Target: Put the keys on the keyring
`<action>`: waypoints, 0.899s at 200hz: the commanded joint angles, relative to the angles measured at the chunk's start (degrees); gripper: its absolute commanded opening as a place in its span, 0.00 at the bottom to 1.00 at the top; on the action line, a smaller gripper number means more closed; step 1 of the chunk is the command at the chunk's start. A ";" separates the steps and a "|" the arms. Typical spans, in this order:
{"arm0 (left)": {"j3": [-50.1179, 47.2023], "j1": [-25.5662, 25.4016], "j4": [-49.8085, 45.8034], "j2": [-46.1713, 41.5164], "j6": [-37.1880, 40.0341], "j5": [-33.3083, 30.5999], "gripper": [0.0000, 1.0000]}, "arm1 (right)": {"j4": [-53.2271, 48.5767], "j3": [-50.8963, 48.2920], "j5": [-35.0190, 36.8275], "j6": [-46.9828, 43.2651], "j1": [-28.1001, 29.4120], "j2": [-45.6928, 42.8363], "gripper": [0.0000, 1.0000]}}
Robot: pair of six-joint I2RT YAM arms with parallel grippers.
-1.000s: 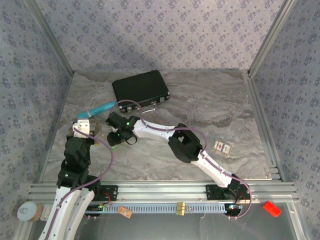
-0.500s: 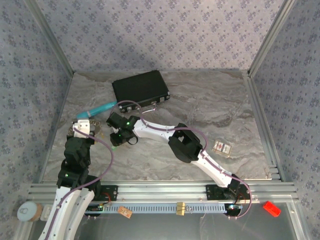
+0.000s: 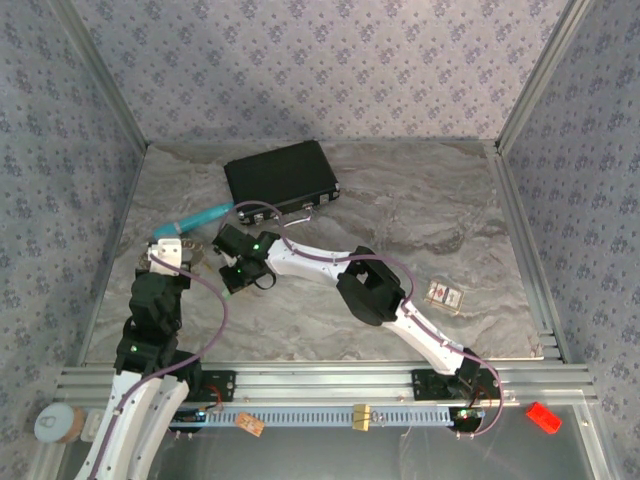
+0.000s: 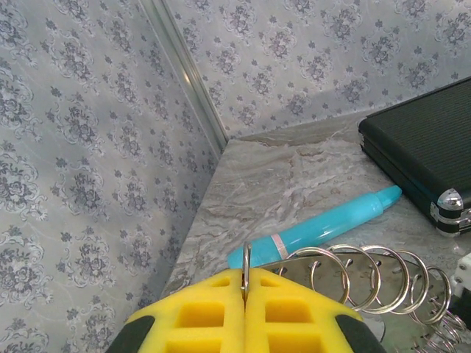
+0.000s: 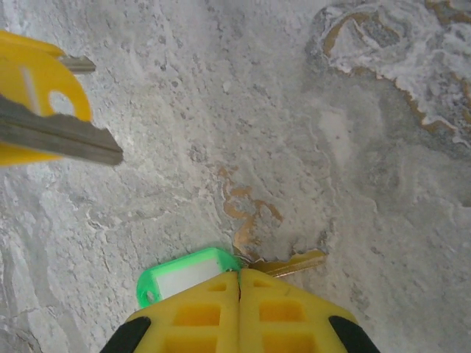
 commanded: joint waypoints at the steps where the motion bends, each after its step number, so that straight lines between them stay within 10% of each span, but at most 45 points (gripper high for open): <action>1: 0.11 0.21 3.19 -0.05 -0.05 0.32 0.00 | 0.91 -4.49 -0.20 -1.33 -0.17 -3.34 0.00; 62: 2.28 0.19 3.11 4.17 0.61 12.02 0.00 | 7.66 -31.24 3.27 -4.98 -1.23 -24.33 0.00; 180: 7.43 -5.68 3.67 18.72 9.30 59.17 0.00 | 0.34 -67.05 -5.99 -10.47 -11.54 -56.75 0.00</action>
